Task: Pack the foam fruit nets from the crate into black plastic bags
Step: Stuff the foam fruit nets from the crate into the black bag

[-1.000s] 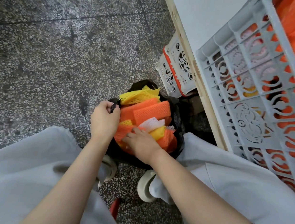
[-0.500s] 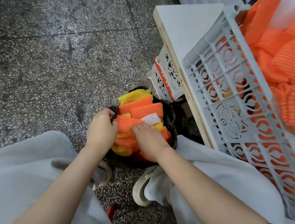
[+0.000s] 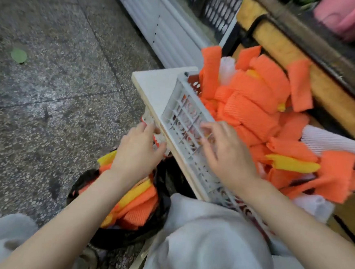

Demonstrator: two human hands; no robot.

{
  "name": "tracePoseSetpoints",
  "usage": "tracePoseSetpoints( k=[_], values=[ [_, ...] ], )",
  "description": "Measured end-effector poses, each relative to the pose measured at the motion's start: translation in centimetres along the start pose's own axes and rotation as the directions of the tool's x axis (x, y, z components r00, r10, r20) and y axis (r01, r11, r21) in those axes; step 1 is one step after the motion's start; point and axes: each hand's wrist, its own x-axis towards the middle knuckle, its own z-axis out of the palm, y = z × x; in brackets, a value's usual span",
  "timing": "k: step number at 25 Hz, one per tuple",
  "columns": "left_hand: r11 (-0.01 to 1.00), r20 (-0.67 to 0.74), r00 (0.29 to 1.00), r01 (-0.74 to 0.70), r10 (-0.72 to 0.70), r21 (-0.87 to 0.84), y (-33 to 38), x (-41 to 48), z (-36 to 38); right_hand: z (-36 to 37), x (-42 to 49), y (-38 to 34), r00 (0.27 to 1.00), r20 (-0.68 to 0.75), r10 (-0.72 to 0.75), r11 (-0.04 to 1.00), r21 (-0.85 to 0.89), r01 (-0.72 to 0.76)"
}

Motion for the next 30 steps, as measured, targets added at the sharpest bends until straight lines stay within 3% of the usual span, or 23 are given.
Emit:
tracePoseSetpoints(
  k=[3, 5, 7, 9, 11, 14, 16, 20, 24, 26, 30],
  values=[
    [0.974, -0.067, 0.979, -0.197, 0.191, -0.108, 6.1, 1.9, 0.1, -4.2, 0.5, 4.8, 0.985, -0.109, 0.134, 0.99, -0.025, -0.138],
    [0.93, -0.037, 0.941, -0.339, 0.337, -0.141, 9.4, 2.7, 0.9, -5.3, 0.7, 7.8, 0.974, -0.057, 0.218, 0.975, -0.018, -0.219],
    [0.898, 0.112, 0.892, -0.429, 0.438, -0.095, 11.9, 3.2, 2.3, -5.4, 0.4, 10.2, 0.955, 0.058, 0.29, 0.956, 0.033, -0.292],
    [0.88, 0.269, 0.848, -0.475, 0.456, 0.006, 12.9, 3.3, 3.4, -4.8, -0.5, 12.0, 0.936, 0.122, 0.329, 0.944, -0.002, -0.331],
    [0.857, 0.33, 0.825, -0.51, 0.46, 0.08, 13.0, 3.2, 4.0, -4.6, -1.7, 14.2, 0.903, 0.185, 0.387, 0.92, -0.143, -0.365],
    [0.878, 0.297, 0.837, -0.479, 0.459, -0.006, 13.3, 2.8, 4.0, -5.1, -3.4, 17.0, 0.773, 0.35, 0.53, 0.848, -0.244, -0.47],
    [0.891, 0.244, 0.857, -0.437, 0.455, -0.127, 13.9, 2.5, 4.0, -5.5, -4.7, 18.1, 0.731, 0.383, 0.565, 0.824, -0.221, -0.521],
    [0.882, 0.051, 0.916, -0.368, 0.399, -0.296, 15.3, 2.3, 3.9, -6.4, -6.6, 18.4, 0.774, 0.174, 0.609, 0.793, -0.126, -0.596],
    [0.892, -0.126, 0.95, -0.312, 0.287, -0.325, 17.1, 2.6, 3.9, -8.3, -6.9, 18.2, 0.809, -0.026, 0.588, 0.807, -0.045, -0.588],
    [0.884, -0.127, 0.978, -0.203, 0.164, -0.422, 18.0, 2.7, 4.0, -9.6, -6.8, 17.6, 0.814, -0.138, 0.564, 0.826, 0.076, -0.559],
    [0.796, 0.034, 0.997, 0.07, -0.063, -0.601, 19.3, 1.8, 5.3, -12.5, -6.8, 14.1, 0.78, -0.405, 0.477, 0.87, 0.348, -0.351]
  ],
)
